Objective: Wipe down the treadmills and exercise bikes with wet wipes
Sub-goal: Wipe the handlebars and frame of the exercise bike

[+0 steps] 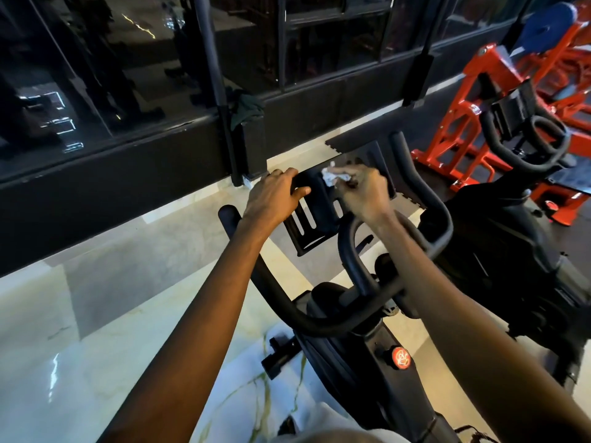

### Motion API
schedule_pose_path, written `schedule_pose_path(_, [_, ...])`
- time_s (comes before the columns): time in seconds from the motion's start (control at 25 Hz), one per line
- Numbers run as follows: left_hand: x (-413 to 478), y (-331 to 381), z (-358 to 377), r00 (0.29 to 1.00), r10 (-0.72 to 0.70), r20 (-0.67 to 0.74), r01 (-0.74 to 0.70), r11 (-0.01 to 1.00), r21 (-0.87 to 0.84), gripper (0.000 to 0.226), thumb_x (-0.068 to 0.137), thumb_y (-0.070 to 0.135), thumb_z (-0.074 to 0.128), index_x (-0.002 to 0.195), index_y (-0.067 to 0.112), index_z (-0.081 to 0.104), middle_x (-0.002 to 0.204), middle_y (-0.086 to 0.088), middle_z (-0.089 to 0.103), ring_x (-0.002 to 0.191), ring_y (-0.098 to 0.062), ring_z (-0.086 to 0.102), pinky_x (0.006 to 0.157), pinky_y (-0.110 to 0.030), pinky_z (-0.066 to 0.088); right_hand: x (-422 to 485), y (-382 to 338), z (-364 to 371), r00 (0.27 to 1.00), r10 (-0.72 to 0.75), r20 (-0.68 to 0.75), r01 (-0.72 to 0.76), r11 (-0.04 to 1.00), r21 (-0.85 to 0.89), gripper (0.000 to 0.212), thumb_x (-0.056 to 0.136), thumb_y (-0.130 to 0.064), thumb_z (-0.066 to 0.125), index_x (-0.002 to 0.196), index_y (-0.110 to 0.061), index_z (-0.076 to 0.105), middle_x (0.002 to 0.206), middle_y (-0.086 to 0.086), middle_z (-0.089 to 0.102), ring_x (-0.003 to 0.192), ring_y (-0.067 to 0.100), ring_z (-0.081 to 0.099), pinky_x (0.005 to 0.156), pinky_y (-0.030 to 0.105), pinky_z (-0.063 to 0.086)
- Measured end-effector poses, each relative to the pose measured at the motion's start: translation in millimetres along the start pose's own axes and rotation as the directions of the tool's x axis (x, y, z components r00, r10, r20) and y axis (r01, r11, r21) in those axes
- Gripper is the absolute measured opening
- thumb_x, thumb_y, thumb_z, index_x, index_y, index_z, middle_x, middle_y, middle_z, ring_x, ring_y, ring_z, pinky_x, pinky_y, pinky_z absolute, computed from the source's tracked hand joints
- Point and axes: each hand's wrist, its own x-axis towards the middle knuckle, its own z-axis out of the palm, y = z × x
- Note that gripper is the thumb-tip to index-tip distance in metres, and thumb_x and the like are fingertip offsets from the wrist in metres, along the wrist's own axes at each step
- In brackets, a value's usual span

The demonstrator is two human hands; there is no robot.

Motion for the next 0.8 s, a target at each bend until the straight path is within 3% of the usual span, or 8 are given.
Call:
schedule_pose_path(0.12, [5.0, -3.8, 6.3, 0.999, -0.037, -0.024, 0.036, 0.999, -0.023, 0.062, 0.095, 0.066, 0.049, 0.146, 0.031, 0.047, 0.132, -0.007, 0.061, 0.123, -0.029, 0.056, 0.091, -0.042, 0.049, 5.5, 4.7, 17.7, 0.997, -0.067, 0.022, 0.068, 0.996, -0.057, 0.025, 0.097, -0.019, 0.064, 0.121, -0.022, 0.072, 0.116, -0.007, 0.062, 0.091, -0.004, 0.055, 0.079, 0.004, 0.045])
schedule_pose_path(0.32, [4.8, -2.4, 15.7, 0.991, -0.043, -0.127, 0.039, 0.999, -0.037, 0.055, 0.094, 0.056, 0.06, 0.144, 0.033, 0.051, 0.129, -0.002, 0.063, 0.116, -0.024, 0.062, 0.089, -0.039, 0.054, -2.2, 11.8, 10.2, 0.994, -0.098, 0.046, 0.102, 0.989, -0.104, 0.023, 0.097, -0.013, 0.064, 0.119, -0.015, 0.072, 0.119, 0.001, 0.067, 0.103, 0.007, 0.061, 0.077, 0.0, 0.038])
schedule_pose_path(0.48, [4.3, -1.0, 18.1, 0.987, -0.06, -0.15, 0.057, 0.998, -0.021, 0.051, 0.095, 0.051, 0.062, 0.142, 0.034, 0.053, 0.129, -0.001, 0.063, 0.115, -0.024, 0.062, 0.09, -0.041, 0.056, -1.0, 20.4, -4.8, 0.975, -0.146, 0.167, 0.167, 0.978, -0.125, 0.022, 0.096, -0.01, 0.064, 0.115, -0.016, 0.074, 0.12, 0.002, 0.07, 0.104, 0.013, 0.065, 0.085, 0.016, 0.048])
schedule_pose_path(0.56, [3.8, -0.3, 19.7, 0.983, -0.067, -0.171, 0.064, 0.998, -0.024, 0.051, 0.094, 0.052, 0.063, 0.141, 0.035, 0.054, 0.128, 0.001, 0.064, 0.114, -0.023, 0.063, 0.09, -0.041, 0.056, 12.5, 16.7, -8.1, 0.983, -0.158, 0.099, 0.166, 0.983, -0.073, 0.024, 0.096, -0.01, 0.062, 0.116, -0.018, 0.074, 0.122, 0.001, 0.069, 0.097, 0.006, 0.064, 0.078, 0.009, 0.049])
schedule_pose_path(0.64, [4.4, -0.1, 20.8, 0.98, -0.077, -0.182, 0.071, 0.997, -0.038, 0.052, 0.093, 0.053, 0.064, 0.141, 0.037, 0.054, 0.127, 0.003, 0.064, 0.113, -0.021, 0.063, 0.09, -0.041, 0.056, 29.2, 10.1, -5.5, 0.985, -0.17, 0.009, 0.17, 0.985, -0.026, 0.025, 0.096, -0.01, 0.062, 0.117, -0.018, 0.073, 0.121, 0.0, 0.068, 0.1, 0.003, 0.061, 0.077, -0.002, 0.04])
schedule_pose_path(0.8, [5.0, 0.5, 22.8, 0.98, -0.112, -0.164, 0.107, 0.993, -0.039, 0.054, 0.094, 0.053, 0.063, 0.144, 0.036, 0.052, 0.137, 0.003, 0.06, 0.123, -0.023, 0.058, 0.097, -0.04, 0.052, 20.9, 19.2, 8.5, 0.964, -0.254, 0.072, 0.259, 0.964, -0.067, 0.024, 0.095, -0.007, 0.065, 0.115, -0.013, 0.074, 0.114, 0.002, 0.068, 0.1, 0.011, 0.064, 0.086, 0.0, 0.036])
